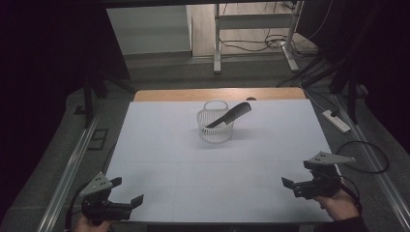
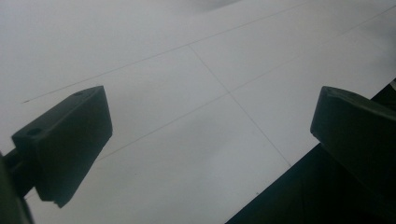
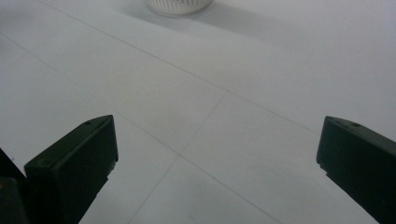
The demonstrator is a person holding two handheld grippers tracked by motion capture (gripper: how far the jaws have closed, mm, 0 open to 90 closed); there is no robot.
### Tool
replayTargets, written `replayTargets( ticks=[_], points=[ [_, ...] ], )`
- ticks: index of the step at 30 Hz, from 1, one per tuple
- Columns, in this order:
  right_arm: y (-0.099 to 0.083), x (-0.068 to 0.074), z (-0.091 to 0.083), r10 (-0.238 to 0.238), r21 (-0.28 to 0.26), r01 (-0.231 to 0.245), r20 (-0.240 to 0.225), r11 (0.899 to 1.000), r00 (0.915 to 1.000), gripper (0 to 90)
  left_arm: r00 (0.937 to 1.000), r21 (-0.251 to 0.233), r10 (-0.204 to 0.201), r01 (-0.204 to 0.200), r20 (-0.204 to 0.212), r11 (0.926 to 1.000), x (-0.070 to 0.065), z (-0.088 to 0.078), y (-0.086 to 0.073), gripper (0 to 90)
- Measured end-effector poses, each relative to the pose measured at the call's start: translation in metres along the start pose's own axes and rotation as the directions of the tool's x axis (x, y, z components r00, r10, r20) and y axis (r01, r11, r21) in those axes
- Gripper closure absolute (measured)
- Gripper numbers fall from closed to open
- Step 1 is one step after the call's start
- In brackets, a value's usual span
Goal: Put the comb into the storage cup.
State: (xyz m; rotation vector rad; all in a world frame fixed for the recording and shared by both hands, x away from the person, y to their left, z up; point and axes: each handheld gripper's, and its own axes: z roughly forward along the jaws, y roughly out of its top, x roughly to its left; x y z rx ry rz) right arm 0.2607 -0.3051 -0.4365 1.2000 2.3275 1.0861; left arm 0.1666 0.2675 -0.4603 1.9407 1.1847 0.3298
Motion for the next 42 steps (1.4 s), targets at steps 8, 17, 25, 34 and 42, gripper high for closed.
replayTargets(
  ticks=[8,17,25,34,42],
  points=[
    [-0.012,-0.003,-0.010,0.018,0.010,-0.018,0.028,1.000,0.9995,0.0,0.9999,0.000,0.000,0.000,-0.012,1.0000,0.001,-0.001,-0.001,0.0],
    [-0.023,-0.002,-0.020,0.027,0.028,-0.029,0.061,0.999,0.9978,0.0,0.9996,-0.001,-0.003,0.003,-0.027,1.0000,0.002,-0.002,-0.001,0.0],
    [-0.028,-0.002,-0.026,0.040,0.044,-0.044,0.089,0.998,0.9953,0.0,0.9992,-0.004,-0.008,0.007,-0.040,1.0000,0.004,-0.003,-0.002,0.0],
    [-0.031,0.001,-0.029,0.031,0.089,-0.043,0.128,0.995,0.9912,0.0,0.9990,-0.003,-0.013,0.013,-0.043,0.9999,0.005,-0.004,-0.003,0.0],
    [-0.032,0.001,-0.027,0.017,0.135,-0.037,0.143,0.990,0.9895,0.0,0.9989,-0.002,-0.018,0.018,-0.043,0.9998,0.005,-0.003,-0.003,0.0]
  ],
)
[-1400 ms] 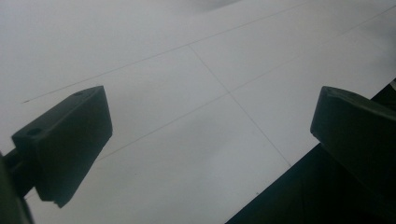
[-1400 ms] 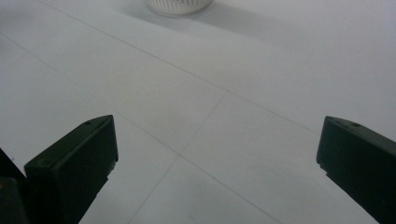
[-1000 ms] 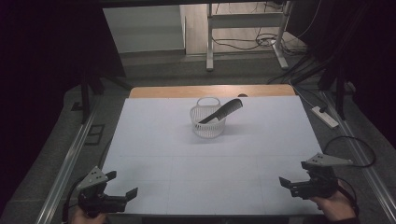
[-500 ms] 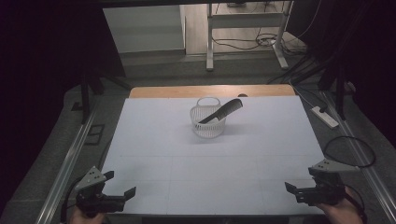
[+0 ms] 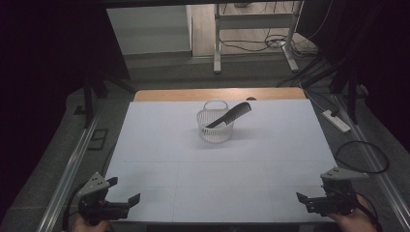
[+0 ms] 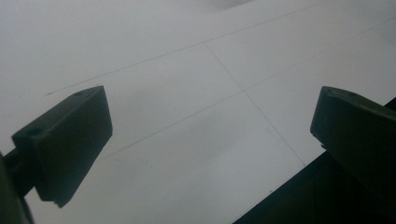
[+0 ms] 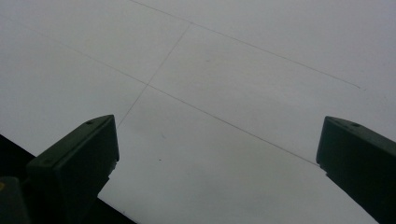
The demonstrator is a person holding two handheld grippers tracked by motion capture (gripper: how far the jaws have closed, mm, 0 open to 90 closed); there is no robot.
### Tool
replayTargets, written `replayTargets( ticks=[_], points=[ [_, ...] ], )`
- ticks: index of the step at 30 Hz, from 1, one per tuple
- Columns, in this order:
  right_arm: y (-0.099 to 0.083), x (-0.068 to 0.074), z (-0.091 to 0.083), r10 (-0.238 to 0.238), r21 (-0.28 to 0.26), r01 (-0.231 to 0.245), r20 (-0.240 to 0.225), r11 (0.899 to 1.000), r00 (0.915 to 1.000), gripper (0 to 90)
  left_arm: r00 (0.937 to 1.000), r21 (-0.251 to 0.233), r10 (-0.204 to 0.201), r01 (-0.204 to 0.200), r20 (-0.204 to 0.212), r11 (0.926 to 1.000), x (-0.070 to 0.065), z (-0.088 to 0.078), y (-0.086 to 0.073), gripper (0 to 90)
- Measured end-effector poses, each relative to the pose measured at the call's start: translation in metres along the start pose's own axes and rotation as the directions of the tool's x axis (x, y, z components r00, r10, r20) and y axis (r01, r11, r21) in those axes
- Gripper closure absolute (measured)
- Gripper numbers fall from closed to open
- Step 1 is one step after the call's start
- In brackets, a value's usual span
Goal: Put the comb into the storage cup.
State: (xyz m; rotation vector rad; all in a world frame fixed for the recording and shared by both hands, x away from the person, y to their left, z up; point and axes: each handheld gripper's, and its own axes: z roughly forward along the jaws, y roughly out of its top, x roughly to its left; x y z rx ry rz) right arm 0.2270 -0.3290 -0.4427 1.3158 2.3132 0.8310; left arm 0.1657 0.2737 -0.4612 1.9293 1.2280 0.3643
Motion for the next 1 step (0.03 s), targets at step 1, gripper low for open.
replayTargets(
  ticks=[1],
  points=[
    [-0.0001,-0.0001,0.0001,-0.001,0.001,0.001,0.001,1.000,1.0000,0.0,1.0000,0.001,0.000,0.000,0.001,1.0000,0.0000,0.0002,0.0004,0.0]
  ],
)
